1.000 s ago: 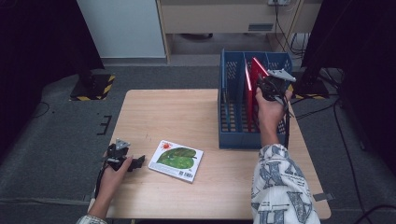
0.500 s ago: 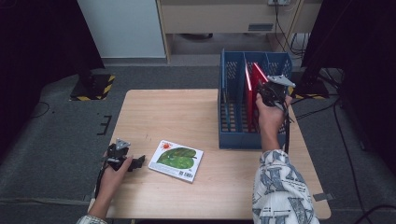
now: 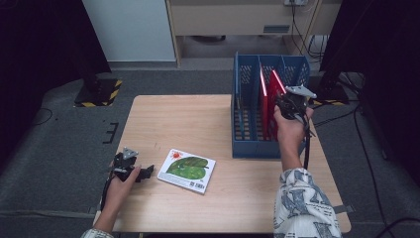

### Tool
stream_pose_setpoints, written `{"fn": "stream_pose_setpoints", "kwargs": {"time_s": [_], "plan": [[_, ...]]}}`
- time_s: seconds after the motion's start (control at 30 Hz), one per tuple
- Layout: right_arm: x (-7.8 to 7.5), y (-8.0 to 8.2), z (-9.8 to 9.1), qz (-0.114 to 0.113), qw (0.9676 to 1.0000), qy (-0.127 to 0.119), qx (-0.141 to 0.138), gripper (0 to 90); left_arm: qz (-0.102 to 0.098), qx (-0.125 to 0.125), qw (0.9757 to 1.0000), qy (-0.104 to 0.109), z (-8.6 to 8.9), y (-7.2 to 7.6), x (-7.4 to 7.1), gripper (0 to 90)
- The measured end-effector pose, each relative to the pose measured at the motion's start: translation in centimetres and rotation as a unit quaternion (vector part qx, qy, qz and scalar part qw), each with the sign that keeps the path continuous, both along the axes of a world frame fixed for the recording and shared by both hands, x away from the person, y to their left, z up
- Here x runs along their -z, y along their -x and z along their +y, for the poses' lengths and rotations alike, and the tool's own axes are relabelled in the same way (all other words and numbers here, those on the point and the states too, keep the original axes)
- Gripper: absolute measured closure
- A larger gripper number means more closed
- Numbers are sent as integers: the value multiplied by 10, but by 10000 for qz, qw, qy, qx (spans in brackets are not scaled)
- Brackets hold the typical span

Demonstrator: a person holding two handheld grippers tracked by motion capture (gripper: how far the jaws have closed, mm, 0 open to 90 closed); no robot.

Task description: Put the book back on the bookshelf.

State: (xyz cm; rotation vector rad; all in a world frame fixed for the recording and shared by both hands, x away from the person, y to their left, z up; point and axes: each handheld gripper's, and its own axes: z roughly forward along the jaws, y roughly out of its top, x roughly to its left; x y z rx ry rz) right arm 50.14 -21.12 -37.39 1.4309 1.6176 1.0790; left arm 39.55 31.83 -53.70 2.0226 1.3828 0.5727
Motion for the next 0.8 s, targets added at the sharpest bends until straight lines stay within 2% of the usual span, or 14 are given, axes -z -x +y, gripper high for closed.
{"fn": "stream_pose_setpoints", "kwargs": {"time_s": [0.07, 0.37, 0.6, 0.8], "plan": [[0, 2, -1, 39, 10000, 68, -30, 778, -2, -1, 10000, 2, 0, 0, 0, 0], [-5, 9, -6, 252, 9996, 35, -78, 755, -1, 1, 10000, 1, 0, 0, 0, 0], [-8, 12, -7, 319, 9993, 73, -154, 731, -1, 0, 10000, 2, 0, 0, 0, 0], [-9, 14, -8, 287, 9994, 90, -193, 718, 0, -1, 10000, 2, 0, 0, 0, 0]]}}
